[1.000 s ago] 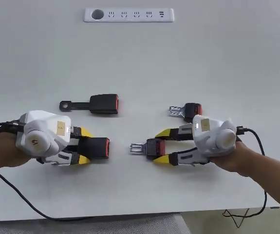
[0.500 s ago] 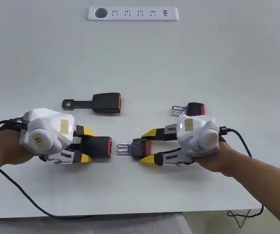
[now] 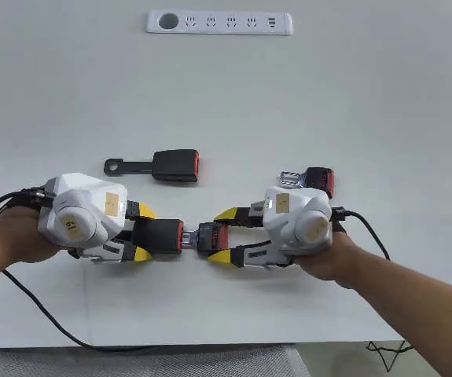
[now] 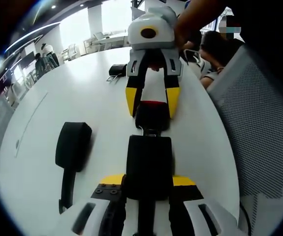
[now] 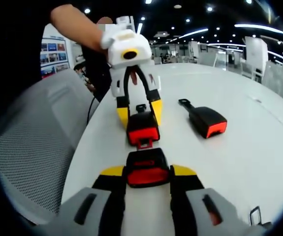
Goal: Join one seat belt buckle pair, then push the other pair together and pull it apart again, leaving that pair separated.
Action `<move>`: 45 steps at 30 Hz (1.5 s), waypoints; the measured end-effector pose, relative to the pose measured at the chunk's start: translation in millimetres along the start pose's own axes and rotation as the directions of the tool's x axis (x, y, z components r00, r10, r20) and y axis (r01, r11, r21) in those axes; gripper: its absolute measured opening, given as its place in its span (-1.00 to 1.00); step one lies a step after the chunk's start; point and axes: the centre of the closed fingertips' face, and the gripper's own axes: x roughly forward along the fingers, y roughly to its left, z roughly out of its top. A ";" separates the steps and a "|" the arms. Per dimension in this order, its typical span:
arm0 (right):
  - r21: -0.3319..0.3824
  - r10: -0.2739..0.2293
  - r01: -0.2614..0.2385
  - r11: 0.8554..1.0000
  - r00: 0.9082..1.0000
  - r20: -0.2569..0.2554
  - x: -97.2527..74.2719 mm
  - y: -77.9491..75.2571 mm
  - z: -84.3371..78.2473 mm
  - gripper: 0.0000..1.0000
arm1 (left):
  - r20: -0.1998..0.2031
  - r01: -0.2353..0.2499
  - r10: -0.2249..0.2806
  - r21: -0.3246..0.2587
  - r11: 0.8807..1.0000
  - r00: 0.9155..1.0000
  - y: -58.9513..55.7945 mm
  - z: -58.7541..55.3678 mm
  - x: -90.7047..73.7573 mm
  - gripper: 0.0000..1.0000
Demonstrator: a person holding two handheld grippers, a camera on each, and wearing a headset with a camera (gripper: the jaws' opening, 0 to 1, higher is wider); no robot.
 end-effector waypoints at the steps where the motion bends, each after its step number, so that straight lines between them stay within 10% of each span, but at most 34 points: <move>1: -0.003 0.000 0.000 1.000 1.000 0.000 -0.5 0.2 -0.3 -0.32 | 0.000 0.000 0.000 0.001 1.000 1.000 0.3 -0.7 0.2 -0.32; 19: 0.011 0.015 -0.014 1.000 0.999 -0.035 14.4 2.1 7.8 -0.34 | -0.045 0.019 -0.017 0.037 0.999 0.999 1.8 -3.0 2.6 -0.34; 45: -0.024 -0.008 0.007 1.000 0.999 -0.042 9.9 0.8 5.6 -0.35 | -0.009 0.024 -0.024 0.040 0.999 1.000 -0.9 3.3 1.3 -0.34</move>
